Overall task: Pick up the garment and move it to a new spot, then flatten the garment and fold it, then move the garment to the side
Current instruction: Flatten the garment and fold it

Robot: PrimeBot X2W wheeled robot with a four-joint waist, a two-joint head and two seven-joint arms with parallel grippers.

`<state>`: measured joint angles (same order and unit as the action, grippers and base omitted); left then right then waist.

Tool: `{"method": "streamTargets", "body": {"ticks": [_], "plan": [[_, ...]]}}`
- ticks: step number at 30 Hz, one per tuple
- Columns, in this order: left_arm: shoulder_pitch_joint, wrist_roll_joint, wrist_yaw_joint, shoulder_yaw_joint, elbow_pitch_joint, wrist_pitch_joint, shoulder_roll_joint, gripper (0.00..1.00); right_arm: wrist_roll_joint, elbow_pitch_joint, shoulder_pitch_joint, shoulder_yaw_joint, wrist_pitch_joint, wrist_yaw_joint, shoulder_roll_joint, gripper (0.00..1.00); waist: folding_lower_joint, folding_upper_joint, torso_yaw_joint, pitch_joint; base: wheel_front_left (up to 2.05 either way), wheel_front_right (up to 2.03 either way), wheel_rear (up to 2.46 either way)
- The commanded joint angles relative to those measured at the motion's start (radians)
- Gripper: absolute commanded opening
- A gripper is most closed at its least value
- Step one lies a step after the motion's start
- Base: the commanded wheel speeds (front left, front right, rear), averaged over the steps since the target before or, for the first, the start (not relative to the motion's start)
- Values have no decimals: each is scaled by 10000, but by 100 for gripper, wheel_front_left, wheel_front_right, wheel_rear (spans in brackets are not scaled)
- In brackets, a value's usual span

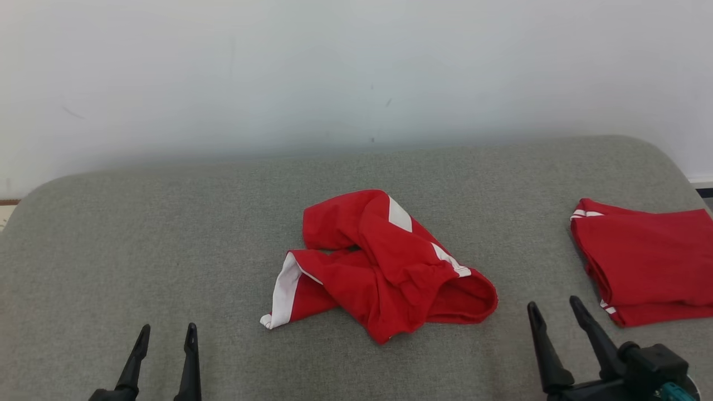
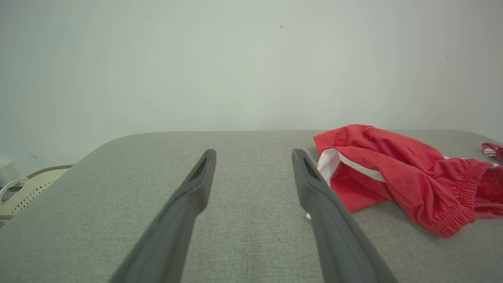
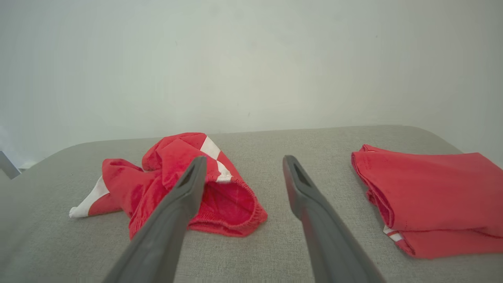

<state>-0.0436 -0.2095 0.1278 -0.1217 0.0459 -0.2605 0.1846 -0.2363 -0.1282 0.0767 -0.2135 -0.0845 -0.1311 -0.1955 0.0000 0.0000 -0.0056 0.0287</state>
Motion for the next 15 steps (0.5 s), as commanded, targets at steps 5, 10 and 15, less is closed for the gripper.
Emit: {"method": "streamTargets", "body": {"ticks": [5, 10, 15], "plan": [[-227, 148, -87, -64, 7, -35, -122, 100, -354, 222, -214, -1116, 385, 7, -421, 100, 0, 0, 309, -163, 0, 0, 0], [-350, 258, -141, -144, -67, -35, -262, 100, -654, 824, -622, -2849, 712, 7, -964, 100, 0, 0, 676, -337, 0, 0, 0], [-539, 327, -217, -240, -124, -35, -453, 100, -698, 1788, -1528, -4592, 789, 7, -1638, 100, 0, 0, 1041, -704, 0, 0, 0]]}}
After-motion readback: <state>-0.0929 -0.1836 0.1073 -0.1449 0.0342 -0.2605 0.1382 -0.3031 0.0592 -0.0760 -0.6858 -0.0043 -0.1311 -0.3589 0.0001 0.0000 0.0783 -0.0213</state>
